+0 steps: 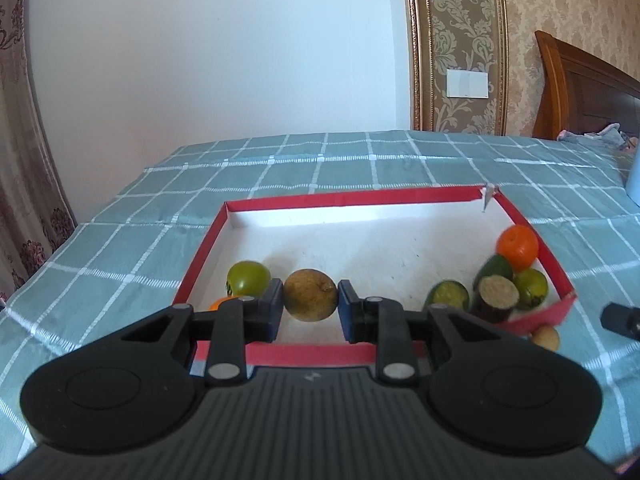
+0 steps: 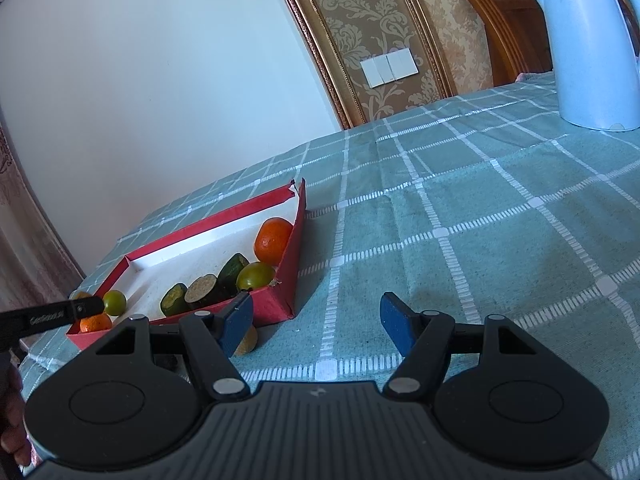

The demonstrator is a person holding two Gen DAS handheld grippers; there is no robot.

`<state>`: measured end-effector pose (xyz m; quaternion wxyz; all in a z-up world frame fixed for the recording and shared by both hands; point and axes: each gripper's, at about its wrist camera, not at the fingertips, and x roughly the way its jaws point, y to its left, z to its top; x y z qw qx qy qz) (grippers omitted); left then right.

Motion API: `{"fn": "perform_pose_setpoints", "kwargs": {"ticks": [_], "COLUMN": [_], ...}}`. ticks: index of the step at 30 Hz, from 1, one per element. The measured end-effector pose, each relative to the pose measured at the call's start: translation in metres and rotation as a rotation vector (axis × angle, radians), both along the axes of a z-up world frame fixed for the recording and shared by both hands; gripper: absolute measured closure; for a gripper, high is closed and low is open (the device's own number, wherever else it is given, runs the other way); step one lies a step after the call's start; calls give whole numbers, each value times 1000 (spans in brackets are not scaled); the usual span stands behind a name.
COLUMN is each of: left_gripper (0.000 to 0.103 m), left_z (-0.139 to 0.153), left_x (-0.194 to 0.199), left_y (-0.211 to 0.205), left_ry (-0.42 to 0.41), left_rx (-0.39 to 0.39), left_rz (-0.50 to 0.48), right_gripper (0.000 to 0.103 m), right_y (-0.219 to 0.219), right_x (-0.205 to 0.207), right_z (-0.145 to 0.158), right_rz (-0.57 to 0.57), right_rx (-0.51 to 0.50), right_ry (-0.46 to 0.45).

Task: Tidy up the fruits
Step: 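Carry the brown round fruit over the tray with the left gripper, then open the left gripper to drop the fruit and withdraw it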

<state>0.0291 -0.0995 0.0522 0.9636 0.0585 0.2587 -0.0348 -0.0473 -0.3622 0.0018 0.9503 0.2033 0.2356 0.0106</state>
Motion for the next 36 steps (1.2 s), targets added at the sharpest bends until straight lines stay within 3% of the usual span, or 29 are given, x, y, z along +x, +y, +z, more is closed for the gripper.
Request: {"fn": "perform_pose_setpoints", "kwargs": {"ticks": [12, 31, 32, 34, 36], "left_gripper": [77, 77, 74, 58, 31], "left_z": [-13, -23, -24, -23, -21], "left_x": [44, 56, 56, 55, 52], "left_y": [3, 11, 12, 13, 12], "left_ry": [32, 78, 79, 71, 54], "left_rx": [4, -16, -18, -21, -16], "left_rz": [39, 61, 62, 59, 60], "right_gripper": [33, 33, 33, 33, 33], "right_y": [-2, -3, -3, -3, -3], "right_x": [3, 4, 4, 4, 4], "right_z": [-2, -1, -1, -1, -2], "right_rz": [6, 8, 8, 8, 7], "right_rx": [18, 23, 23, 23, 23], "right_ry": [8, 13, 13, 13, 15]}}
